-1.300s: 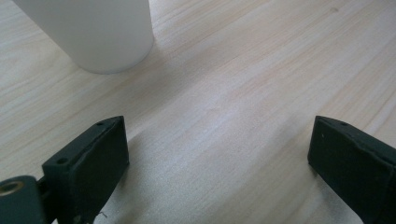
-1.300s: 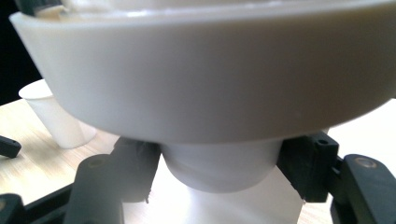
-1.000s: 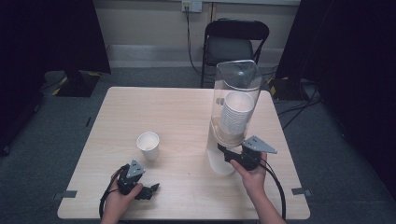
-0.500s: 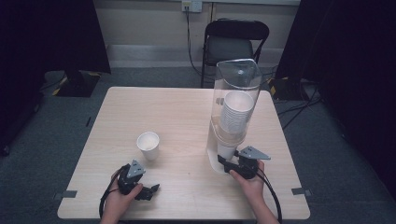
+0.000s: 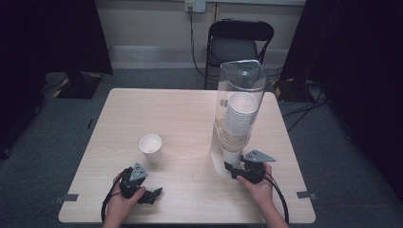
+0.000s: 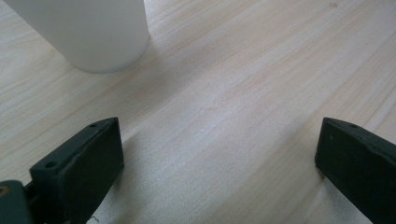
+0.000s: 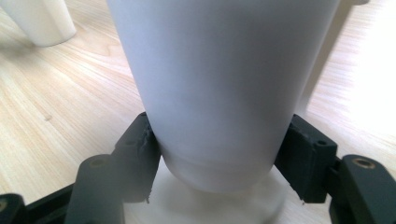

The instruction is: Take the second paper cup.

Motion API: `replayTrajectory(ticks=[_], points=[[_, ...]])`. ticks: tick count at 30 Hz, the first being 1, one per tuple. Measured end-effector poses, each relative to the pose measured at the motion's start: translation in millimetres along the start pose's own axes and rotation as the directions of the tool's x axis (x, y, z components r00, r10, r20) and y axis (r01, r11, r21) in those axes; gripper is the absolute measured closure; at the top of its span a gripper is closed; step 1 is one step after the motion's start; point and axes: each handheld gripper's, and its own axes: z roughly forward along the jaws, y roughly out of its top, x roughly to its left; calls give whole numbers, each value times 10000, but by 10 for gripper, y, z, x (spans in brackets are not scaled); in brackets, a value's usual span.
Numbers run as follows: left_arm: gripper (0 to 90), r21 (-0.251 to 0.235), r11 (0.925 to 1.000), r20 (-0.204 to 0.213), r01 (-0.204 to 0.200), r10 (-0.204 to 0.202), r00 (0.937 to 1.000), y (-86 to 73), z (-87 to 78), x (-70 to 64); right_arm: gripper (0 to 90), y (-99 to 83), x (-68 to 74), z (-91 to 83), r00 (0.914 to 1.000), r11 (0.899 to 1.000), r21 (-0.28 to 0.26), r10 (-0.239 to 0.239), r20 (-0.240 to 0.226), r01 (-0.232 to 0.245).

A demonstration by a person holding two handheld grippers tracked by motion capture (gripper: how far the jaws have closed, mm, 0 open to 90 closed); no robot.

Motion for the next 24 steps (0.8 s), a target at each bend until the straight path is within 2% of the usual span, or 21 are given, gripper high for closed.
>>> replayTrajectory(ticks=[4,9,13,17,18,22,24], points=[[7,-1,10000,2,2,-2,10000,0,0,0,353,-5,-24,-9,10000,9998,190,-65,70,63],[6,0,10000,10,2,-2,10000,0,0,1,346,-10,-60,-4,9989,9982,371,465,-20,-464],[6,7,10000,9,-4,4,10000,0,0,1,344,-9,-73,-5,9991,9981,430,434,-26,-432],[6,5,10000,9,-4,4,10000,0,0,1,325,-11,-74,-14,9995,9994,189,304,-1,-304],[6,3,10000,8,-6,6,10000,0,0,1,319,-9,-71,-14,9992,9991,105,401,8,-401],[6,3,10000,12,-6,6,10000,0,0,2,342,-6,-58,-15,9999,9999,66,86,90,-86],[6,-1,10000,13,0,0,10000,0,1,1,345,-10,-63,-20,9998,9999,48,160,117,-160]])
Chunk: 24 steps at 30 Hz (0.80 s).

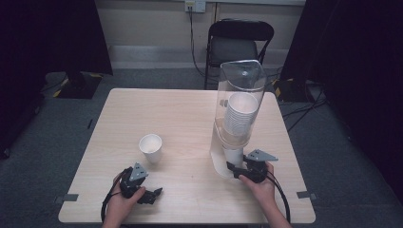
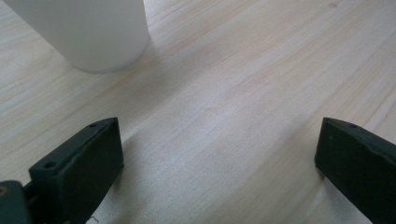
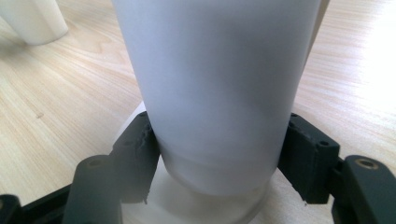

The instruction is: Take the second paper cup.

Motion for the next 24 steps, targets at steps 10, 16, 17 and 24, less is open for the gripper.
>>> replayTrajectory(ticks=[10,16,17,24], points=[[6,2,10000,1,-3,3,10000,0,0,0,349,-40,-127,-132,9993,9986,394,-348,134,343],[6,4,10000,6,-3,3,10000,0,0,1,349,-81,-263,-245,9988,9982,533,-291,394,269],[5,4,10000,21,-1,1,10000,0,0,1,349,-95,-338,-286,9985,9986,510,-183,518,156],[3,16,10000,37,-8,8,10000,1,0,2,348,-135,-522,-343,9957,9975,696,86,927,-151]])
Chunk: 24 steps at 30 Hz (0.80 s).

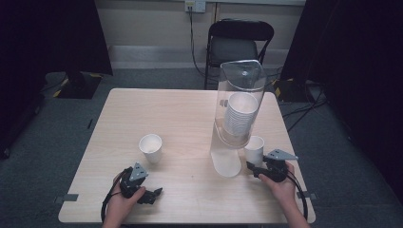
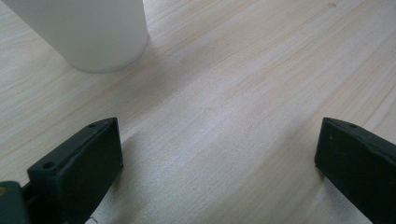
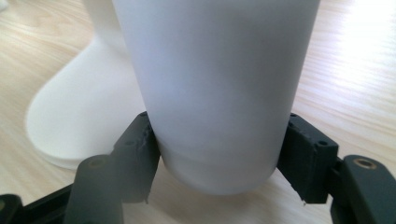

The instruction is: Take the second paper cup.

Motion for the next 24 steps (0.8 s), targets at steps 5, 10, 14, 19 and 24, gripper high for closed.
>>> replayTrajectory(ticks=[5,10,14,19,24], points=[[1,22,10000,2,-18,18,10000,1,0,0,348,-18,-53,15,9997,9997,216,132,201,-136],[1,35,10000,-5,-29,29,10000,1,0,0,346,-29,-76,24,9996,9972,753,0,268,-20],[2,25,10000,1,-21,21,10000,1,0,0,344,-37,-102,21,9998,9954,952,113,181,-130],[1,30,10000,2,-27,27,10000,1,0,1,342,-46,-100,9,9996,9945,1031,165,229,-188],[1,29,10000,1,-28,28,10000,1,0,1,339,-48,-102,8,9994,9946,1015,205,272,-232]])
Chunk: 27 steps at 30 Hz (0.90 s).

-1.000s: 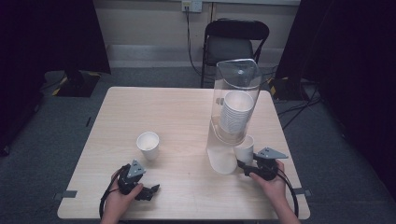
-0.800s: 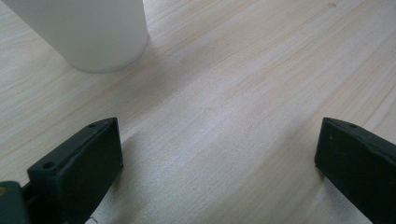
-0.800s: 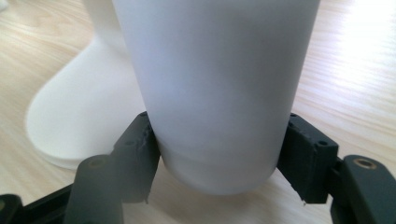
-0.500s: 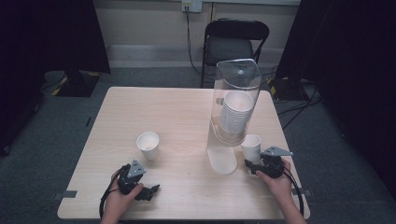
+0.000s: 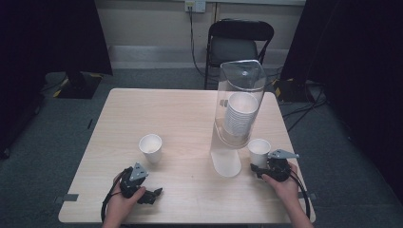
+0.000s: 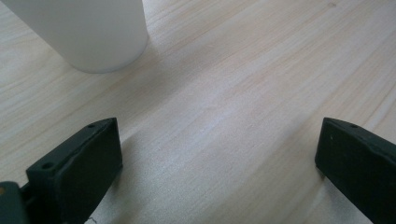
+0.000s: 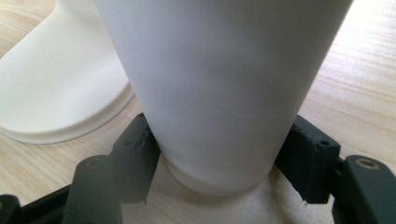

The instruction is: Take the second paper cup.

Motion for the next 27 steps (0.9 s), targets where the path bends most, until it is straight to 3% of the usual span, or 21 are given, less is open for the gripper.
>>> replayTrajectory(ticks=[4,13,19,23,27], points=[[1,-1,10000,0,1,-1,10000,0,0,0,334,-16,22,-15,9997,9997,40,-225,63,225],[1,4,10000,1,-5,5,10000,0,0,0,247,-52,33,-55,9998,9997,151,-174,134,172],[1,6,10000,5,3,-3,10000,1,0,2,244,-88,48,-95,9995,9995,187,-252,181,248],[1,-23,10000,-1,32,-32,10000,1,2,-1,206,-151,11,-182,9997,9999,134,6,249,-9],[0,-11,10000,0,20,-20,10000,1,1,-1,187,-217,-4,-276,9998,9998,188,-62,206,58]])
